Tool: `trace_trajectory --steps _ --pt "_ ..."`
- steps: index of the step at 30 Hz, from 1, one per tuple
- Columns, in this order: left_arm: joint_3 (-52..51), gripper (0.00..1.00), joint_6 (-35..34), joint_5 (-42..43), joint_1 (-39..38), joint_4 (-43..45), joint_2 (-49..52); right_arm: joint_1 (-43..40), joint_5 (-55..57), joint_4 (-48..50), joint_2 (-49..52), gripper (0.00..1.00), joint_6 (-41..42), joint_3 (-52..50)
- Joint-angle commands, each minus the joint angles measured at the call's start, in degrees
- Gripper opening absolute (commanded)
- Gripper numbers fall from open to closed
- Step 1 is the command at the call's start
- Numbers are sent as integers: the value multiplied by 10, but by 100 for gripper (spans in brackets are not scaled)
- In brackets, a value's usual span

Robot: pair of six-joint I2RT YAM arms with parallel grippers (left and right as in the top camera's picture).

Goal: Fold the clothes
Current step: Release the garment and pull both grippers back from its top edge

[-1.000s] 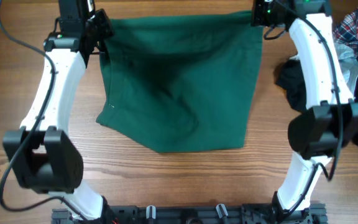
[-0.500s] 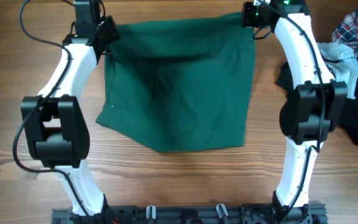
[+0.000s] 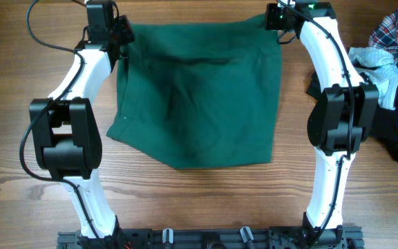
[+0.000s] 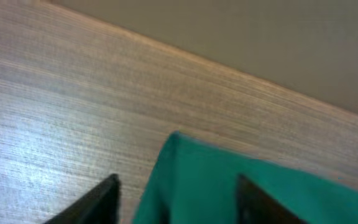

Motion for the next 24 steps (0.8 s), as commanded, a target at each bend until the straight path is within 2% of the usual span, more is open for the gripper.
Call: trace_trajectory --steps 1,2,5,10,13,18,24 --pt "5 77 3 -17 4 17 10 -2 -3 12 14 89 -6 6" --pt "5 80 3 -17 5 22 10 -2 0 14 14 99 -5 6" --pt "5 86 3 -17 10 36 10 -2 6 15 14 99 -9 6" --pt "5 87 3 -17 20 44 9 -3 16 10 13 100 -20 6" --pt "5 87 18 -17 21 18 4 -3 16 -19 3 99 -11 6" --pt "5 99 18 -16 20 -86 -38 -3 13 -115 -42 100 31 6" --pt "5 99 18 34 20 -277 -131 -3 -37 -268 -101 100 63 6"
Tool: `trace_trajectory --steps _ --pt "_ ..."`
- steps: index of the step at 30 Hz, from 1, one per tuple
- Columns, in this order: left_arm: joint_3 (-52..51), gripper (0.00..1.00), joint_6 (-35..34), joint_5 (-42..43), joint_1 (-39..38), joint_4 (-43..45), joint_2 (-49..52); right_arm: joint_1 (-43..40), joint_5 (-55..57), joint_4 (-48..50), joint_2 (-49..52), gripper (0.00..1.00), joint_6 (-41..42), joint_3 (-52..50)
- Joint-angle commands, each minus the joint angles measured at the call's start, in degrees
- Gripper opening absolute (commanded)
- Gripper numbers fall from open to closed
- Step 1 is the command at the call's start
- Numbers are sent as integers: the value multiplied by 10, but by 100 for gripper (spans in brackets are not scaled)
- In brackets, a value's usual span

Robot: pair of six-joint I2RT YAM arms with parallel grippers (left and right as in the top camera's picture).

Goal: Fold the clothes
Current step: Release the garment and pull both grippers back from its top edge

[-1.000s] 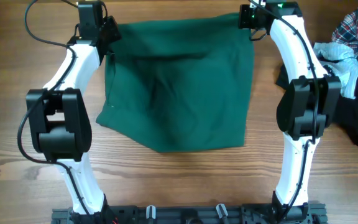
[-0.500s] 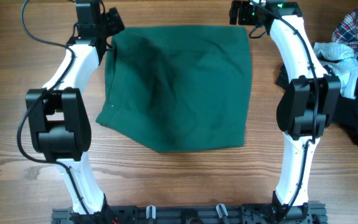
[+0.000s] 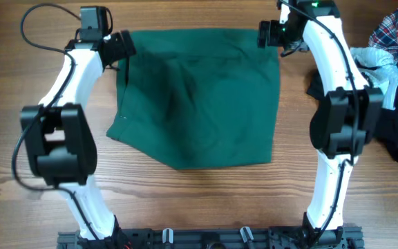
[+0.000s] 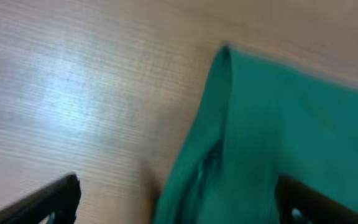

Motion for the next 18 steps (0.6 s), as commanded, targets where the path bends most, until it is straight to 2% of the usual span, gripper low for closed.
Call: trace_trajectory --steps 1,6,11,12,18 --pt "6 99 5 45 1 -107 -109 -2 -40 -75 -76 100 40 6" --pt "6 100 5 83 1 -268 -172 -2 -94 -194 -90 100 38 6" --pt "6 99 6 82 1 -377 -183 12 -101 -262 -91 99 12 6" --pt "6 100 5 82 1 -404 -179 21 -101 -288 -92 97 9 6" --pt "6 100 15 80 2 -451 -179 45 -90 -312 -124 92 19 5"
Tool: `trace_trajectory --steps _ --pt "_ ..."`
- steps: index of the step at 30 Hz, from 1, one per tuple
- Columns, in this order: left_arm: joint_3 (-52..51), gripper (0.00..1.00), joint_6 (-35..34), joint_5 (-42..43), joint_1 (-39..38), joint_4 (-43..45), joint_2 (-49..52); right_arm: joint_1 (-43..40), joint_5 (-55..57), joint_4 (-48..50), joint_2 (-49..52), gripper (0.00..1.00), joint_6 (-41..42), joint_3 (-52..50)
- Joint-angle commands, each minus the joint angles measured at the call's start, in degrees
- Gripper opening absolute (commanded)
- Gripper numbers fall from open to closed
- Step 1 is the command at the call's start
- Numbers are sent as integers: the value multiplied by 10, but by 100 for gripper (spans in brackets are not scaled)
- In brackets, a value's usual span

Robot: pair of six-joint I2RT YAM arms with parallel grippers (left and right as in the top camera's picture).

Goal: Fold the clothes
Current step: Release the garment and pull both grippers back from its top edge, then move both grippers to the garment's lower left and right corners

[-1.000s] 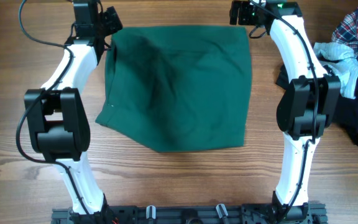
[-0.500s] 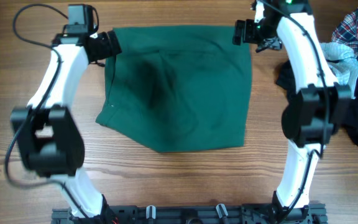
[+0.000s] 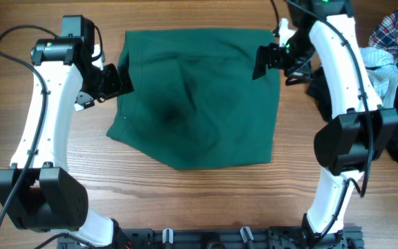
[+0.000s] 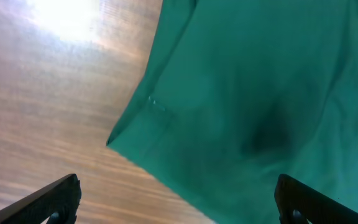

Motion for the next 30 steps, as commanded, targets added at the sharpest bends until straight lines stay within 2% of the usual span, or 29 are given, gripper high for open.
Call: trace_trajectory --steps 1,7,13,17,21,24,30 --pt "2 100 18 5 2 -19 3 14 0 -3 -47 91 12 4" --pt "2 100 19 10 2 0 -37 14 69 -2 -145 91 57 4" --pt "2 100 13 13 2 33 -136 14 101 -2 -271 91 68 4" --pt "2 100 -40 -35 2 9 -205 14 101 -2 -346 91 76 -29" --pt "1 100 -85 -55 2 -20 -244 14 101 -2 -407 91 104 -118" --pt "-14 100 -104 -56 2 -26 -263 14 101 11 -449 91 132 -230" --pt "-111 100 -139 -65 2 -2 -271 14 46 139 -524 91 176 -498"
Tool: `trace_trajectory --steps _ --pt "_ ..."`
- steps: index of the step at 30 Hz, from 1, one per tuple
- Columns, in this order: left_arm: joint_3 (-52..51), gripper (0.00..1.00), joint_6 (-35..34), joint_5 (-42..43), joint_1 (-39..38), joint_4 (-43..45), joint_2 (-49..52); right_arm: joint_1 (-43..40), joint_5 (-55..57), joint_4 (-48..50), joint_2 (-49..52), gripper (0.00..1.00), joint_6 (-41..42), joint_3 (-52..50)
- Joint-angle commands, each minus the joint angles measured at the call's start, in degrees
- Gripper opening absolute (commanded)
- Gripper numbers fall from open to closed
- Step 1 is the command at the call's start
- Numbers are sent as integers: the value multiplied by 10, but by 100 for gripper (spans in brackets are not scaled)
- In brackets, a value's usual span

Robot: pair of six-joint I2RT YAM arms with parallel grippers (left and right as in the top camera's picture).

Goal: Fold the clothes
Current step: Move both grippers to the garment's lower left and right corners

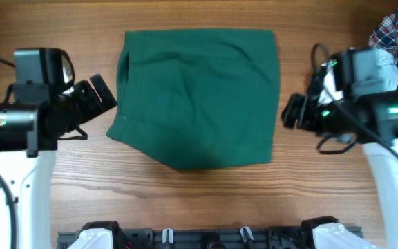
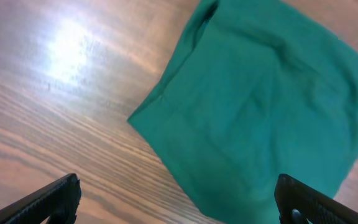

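A dark green garment (image 1: 199, 97) lies folded and flat in the middle of the wooden table, its far edge straight and its near edge slanting. The left wrist view shows the same garment (image 2: 260, 106) from above, with one pointed corner toward the left. My left gripper (image 1: 104, 93) hangs just off its left edge, raised above the table. The left gripper (image 2: 178, 196) is open, fingers wide apart, nothing between them. My right gripper (image 1: 292, 114) is just off the garment's right edge; its jaws are too dark to read.
A heap of other clothes, with a plaid shirt on top, sits at the far right edge behind the right arm. Bare wood (image 1: 199, 200) runs along the table's front, ahead of the arm bases.
Both arms have drawn back toward the front and outward. The left gripper went from the garment's left edge to beside it, the right from over the right edge to off it. The garment has not moved.
Both grippers were first low at the garment's two far corners, the left one's fingers around its corner. Then the left stood wide open over that corner and the garment lay flat. Later both were higher along the side edges, and now they are beside it.
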Motion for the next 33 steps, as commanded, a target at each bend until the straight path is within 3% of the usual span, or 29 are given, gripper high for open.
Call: trace_trajectory --steps 1,8,12,24,33 --pt "-80 100 -41 -16 2 28 1 -1 -51 67 -39 91 47 -137" --pt "-233 100 -97 -31 2 154 2 -1 -123 251 -42 89 64 -311" --pt "-299 93 -98 -31 2 225 3 -1 -142 325 -42 87 65 -369" --pt "-373 87 -92 -28 2 334 96 -1 -146 415 -30 87 70 -461" --pt "-373 78 -92 -16 2 345 190 -1 -146 420 -23 87 70 -461"
